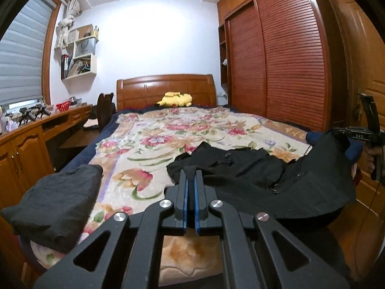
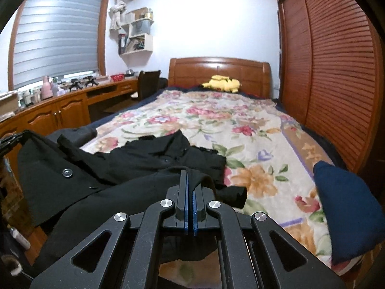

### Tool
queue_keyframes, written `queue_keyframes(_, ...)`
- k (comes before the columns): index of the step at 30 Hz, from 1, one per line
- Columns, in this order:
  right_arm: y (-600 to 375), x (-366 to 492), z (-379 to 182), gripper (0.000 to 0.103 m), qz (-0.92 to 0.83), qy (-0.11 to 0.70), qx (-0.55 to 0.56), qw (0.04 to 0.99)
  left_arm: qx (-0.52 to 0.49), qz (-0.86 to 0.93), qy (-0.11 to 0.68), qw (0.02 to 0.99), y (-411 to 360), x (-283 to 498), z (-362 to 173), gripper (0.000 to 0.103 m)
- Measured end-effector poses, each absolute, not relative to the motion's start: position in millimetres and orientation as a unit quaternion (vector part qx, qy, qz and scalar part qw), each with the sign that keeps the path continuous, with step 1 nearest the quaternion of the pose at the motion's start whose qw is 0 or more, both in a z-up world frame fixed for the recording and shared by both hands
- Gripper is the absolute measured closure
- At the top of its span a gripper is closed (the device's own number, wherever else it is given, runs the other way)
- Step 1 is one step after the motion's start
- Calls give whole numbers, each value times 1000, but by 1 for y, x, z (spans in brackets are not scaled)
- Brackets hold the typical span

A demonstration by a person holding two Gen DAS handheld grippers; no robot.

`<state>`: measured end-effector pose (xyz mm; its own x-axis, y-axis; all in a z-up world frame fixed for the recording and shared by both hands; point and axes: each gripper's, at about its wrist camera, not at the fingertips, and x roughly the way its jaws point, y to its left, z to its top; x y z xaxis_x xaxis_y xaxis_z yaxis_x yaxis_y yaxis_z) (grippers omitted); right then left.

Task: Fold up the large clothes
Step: 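Grasp the coat hem with both grippers and lift it toward the collar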

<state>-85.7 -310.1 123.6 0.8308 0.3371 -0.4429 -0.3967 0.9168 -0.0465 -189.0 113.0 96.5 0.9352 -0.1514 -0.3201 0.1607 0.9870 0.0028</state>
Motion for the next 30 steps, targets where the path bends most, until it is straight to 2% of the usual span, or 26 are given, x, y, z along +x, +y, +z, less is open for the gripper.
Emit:
queue_keyframes(8,-309,-30,105,103,183,235,-66,952,9,-59,182,982,118,-124,89,101)
queue_keyframes(20,-292,115,72,103,149,268,-80,949,13,-20,211,977,127,15,73,101)
queue_keyframes(30,-265,222,68,103,133,276,-86,948,2,12,227,974,139,118,59,101)
